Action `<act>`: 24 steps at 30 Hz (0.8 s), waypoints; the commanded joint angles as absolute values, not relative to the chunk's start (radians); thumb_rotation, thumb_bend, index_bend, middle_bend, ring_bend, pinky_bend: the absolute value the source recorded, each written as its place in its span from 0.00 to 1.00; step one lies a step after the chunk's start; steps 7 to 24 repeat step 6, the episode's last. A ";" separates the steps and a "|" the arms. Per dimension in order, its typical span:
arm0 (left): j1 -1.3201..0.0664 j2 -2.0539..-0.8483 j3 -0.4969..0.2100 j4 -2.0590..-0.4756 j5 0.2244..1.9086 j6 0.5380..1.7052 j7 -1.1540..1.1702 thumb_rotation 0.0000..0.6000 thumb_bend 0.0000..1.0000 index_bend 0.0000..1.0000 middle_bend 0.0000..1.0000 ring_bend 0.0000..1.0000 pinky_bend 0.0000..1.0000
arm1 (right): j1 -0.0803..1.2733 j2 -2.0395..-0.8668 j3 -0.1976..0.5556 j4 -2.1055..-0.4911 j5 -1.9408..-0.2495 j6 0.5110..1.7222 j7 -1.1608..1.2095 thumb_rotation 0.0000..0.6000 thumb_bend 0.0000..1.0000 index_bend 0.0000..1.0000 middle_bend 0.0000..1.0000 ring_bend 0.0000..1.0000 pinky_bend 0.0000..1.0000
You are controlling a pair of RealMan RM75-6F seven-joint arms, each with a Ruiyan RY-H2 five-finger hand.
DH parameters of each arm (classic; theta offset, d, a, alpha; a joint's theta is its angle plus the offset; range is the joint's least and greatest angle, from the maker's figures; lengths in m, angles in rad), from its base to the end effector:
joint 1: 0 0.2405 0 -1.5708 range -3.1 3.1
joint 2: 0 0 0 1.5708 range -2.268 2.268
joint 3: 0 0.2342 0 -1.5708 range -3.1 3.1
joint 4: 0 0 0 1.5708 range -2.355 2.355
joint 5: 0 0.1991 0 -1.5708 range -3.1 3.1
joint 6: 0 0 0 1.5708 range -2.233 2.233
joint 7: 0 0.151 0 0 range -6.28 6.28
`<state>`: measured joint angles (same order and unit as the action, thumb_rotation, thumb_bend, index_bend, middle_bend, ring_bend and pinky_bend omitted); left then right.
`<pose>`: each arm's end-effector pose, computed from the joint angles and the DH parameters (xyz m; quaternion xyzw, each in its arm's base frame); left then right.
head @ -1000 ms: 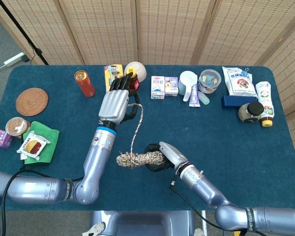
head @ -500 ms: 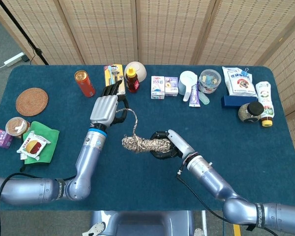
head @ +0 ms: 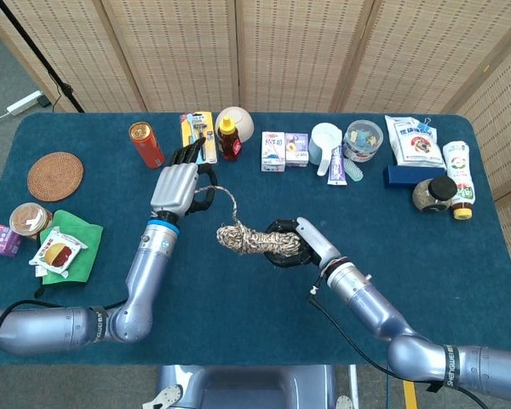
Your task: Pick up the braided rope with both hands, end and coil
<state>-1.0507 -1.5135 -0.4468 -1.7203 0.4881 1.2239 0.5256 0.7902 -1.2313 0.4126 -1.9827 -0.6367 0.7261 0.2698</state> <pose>-0.0133 0.3756 0.0478 -0.5991 -0.4805 -0.4627 0.4428 -0.0548 -0.3142 0.0492 0.4905 -0.7358 0.4454 0.1399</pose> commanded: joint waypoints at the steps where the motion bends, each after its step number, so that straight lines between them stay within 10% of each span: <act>1: -1.054 -1.520 -0.446 -1.724 0.480 1.227 0.533 1.00 0.44 0.53 0.00 0.00 0.00 | 0.794 -1.229 0.409 -1.987 -0.635 0.728 0.270 1.00 0.70 0.67 0.62 0.48 0.70; 24: -1.058 -1.520 -0.452 -1.747 0.469 1.240 0.549 1.00 0.44 0.54 0.00 0.00 0.00 | 0.802 -1.210 0.409 -2.001 -0.624 0.735 0.267 1.00 0.70 0.67 0.62 0.48 0.70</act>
